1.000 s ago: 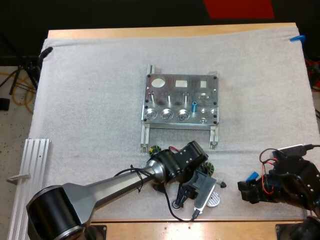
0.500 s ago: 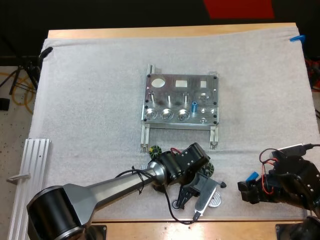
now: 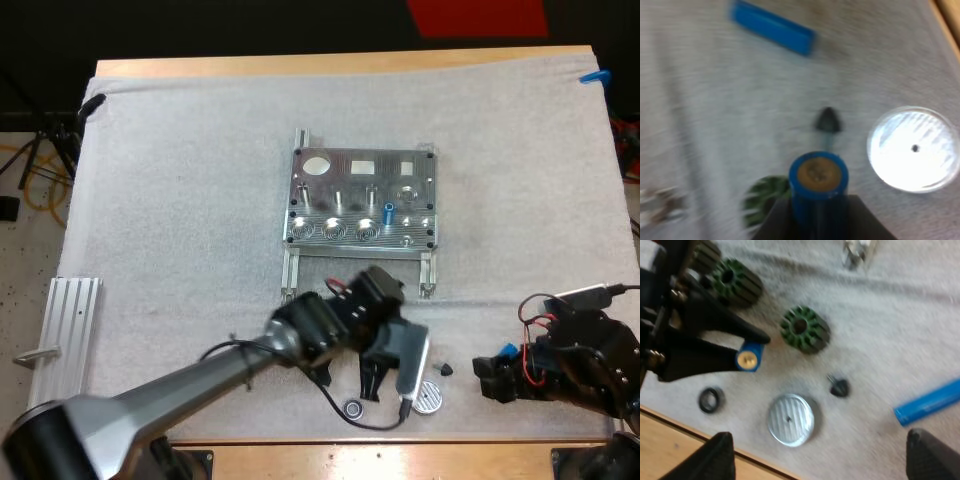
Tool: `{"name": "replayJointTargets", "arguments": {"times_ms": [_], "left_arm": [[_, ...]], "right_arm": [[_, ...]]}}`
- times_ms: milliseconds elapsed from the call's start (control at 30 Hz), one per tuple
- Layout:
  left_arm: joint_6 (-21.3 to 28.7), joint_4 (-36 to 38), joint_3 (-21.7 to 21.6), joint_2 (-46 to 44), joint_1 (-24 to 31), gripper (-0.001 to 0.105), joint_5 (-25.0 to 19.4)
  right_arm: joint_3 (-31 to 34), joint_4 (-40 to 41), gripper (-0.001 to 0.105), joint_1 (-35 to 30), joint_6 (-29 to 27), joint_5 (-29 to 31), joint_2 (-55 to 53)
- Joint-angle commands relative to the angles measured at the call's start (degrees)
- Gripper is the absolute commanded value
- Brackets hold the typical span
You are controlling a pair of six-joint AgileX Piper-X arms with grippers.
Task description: Load cells from left to right
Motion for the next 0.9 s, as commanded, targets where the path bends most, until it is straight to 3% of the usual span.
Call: {"name": "replayJointTargets", "arguments": {"times_ms": [0,267,867], "left_arm": [[-2.3,0.7,-0.5,-1.8,0.8,0.002,-0.6],[-6.1,1.4,-0.5,-8.6,2.7,0.002,1.6],[-8.9,1.8,-0.5,-9.1,2.7,0.002,3.0]], "right_arm": [[-0.1,-1.8,0.069,-0.1,-0.3,-1.0,-0.1],[-0.1,-10.6,0.069,-0.1,1.7,-7.2,5.5],[-0.1,-24.1,0.067,-0.1,1.7,-12.6,19.1]]}}
